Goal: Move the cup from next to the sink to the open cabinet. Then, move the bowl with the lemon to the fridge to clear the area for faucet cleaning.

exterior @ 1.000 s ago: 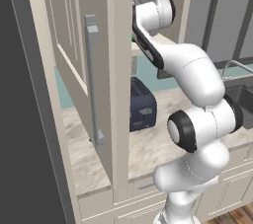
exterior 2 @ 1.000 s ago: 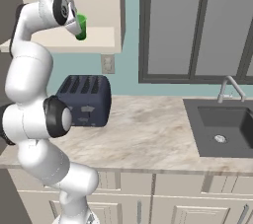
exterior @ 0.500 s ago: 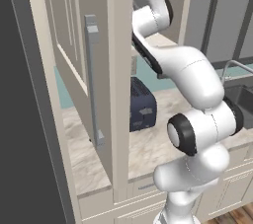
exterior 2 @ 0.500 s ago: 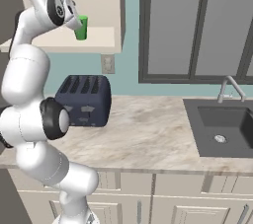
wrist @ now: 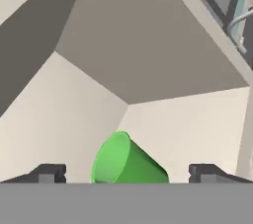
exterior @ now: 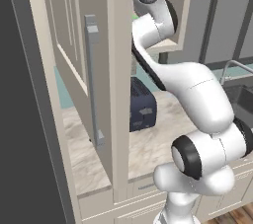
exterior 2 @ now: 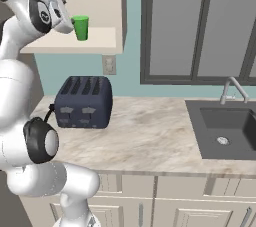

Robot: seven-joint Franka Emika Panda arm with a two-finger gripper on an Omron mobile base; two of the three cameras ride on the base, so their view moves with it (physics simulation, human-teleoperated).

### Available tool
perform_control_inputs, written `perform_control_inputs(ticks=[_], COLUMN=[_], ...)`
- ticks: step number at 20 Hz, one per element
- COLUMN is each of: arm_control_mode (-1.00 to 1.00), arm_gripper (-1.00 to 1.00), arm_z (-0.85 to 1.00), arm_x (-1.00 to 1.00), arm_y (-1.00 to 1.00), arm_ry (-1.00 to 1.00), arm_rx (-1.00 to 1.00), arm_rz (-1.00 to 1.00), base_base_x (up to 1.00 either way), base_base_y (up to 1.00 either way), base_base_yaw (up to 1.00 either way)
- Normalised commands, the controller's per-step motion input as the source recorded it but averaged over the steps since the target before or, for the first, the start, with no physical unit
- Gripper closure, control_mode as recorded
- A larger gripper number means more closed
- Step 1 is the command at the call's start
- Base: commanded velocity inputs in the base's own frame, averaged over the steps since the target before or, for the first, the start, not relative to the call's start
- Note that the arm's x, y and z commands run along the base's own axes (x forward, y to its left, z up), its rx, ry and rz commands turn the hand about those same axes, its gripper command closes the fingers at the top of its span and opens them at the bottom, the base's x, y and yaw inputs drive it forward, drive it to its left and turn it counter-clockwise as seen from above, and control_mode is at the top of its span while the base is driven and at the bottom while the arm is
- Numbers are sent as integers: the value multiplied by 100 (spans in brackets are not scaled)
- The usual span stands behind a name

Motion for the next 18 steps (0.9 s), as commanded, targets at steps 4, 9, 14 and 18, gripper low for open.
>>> perform_control_inputs(ticks=[4, 9, 14, 18], arm_control_mode=[-100, -100, -100, -100], arm_gripper=[-100, -100, -100, -100], arm_z=[-14, -81, -100, -95], arm_x=[-100, -100, -100, -100], arm_y=[0, -26, -70, -95], arm_ry=[-27, -15, -1, 0], arm_rx=[0, 0, 8, 17], arm_rz=[-9, -8, -9, -8], base_base_x=[0, 0, 0, 0], base_base_y=[0, 0, 0, 0], base_base_yaw=[0, 0, 0, 0])
